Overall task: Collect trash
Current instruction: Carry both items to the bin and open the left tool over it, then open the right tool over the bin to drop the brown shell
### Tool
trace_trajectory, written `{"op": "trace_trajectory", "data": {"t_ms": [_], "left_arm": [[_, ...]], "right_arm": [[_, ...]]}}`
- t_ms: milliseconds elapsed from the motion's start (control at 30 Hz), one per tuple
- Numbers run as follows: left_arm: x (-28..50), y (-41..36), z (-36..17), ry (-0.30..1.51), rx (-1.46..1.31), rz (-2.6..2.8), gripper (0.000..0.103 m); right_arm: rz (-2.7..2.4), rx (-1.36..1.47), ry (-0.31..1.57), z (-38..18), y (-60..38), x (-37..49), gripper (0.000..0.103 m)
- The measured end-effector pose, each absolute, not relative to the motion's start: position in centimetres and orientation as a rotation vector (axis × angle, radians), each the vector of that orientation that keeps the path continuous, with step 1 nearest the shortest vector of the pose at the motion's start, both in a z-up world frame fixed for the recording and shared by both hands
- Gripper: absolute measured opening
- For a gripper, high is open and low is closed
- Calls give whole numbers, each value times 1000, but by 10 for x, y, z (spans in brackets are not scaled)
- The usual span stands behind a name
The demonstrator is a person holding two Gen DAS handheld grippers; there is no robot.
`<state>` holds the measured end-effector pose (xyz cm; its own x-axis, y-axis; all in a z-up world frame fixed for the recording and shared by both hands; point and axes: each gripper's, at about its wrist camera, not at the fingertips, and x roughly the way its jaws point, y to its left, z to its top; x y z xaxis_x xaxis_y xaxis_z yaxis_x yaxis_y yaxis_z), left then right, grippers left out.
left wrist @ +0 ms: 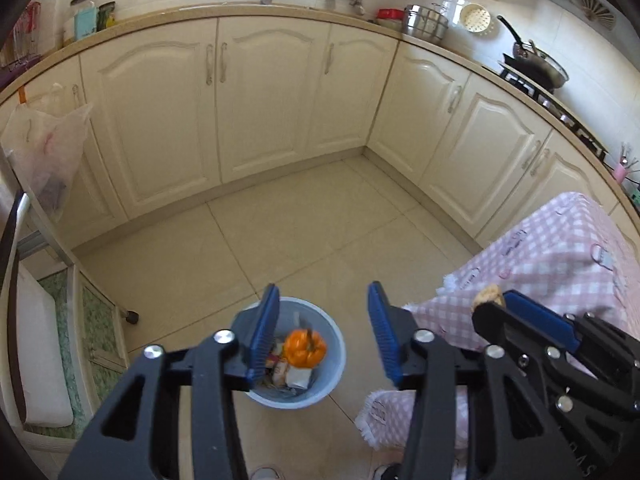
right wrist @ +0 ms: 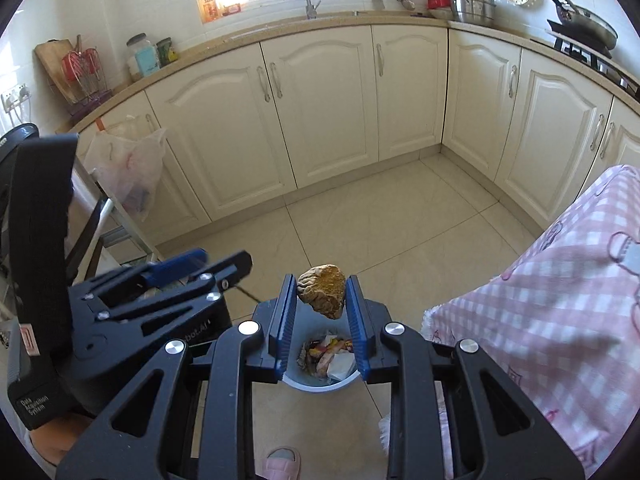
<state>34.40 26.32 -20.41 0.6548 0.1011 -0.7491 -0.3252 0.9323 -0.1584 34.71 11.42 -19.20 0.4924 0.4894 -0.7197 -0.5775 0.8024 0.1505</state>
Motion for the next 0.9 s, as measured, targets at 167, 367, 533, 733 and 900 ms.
{"op": "trace_trajectory", "data": {"t_ms": [167,367,533,733,900], "left_arm": [[341,273,-216,847,-310,255,46],[329,282,-226,864,-335,265,49],[320,293,-221,837,-365,287,54],[311,308,-213,807,-392,320,60],[305,311,-201,791,-367,339,63]], "right_arm": [[651,-125,855,-203,121,350,23],[662,-140,870,-210,131,350,24],[668,-144,868,-210,138,350,24],[689,-119,827,-203,151,356,28],[673,-113,766,-190,154,357,42]]}}
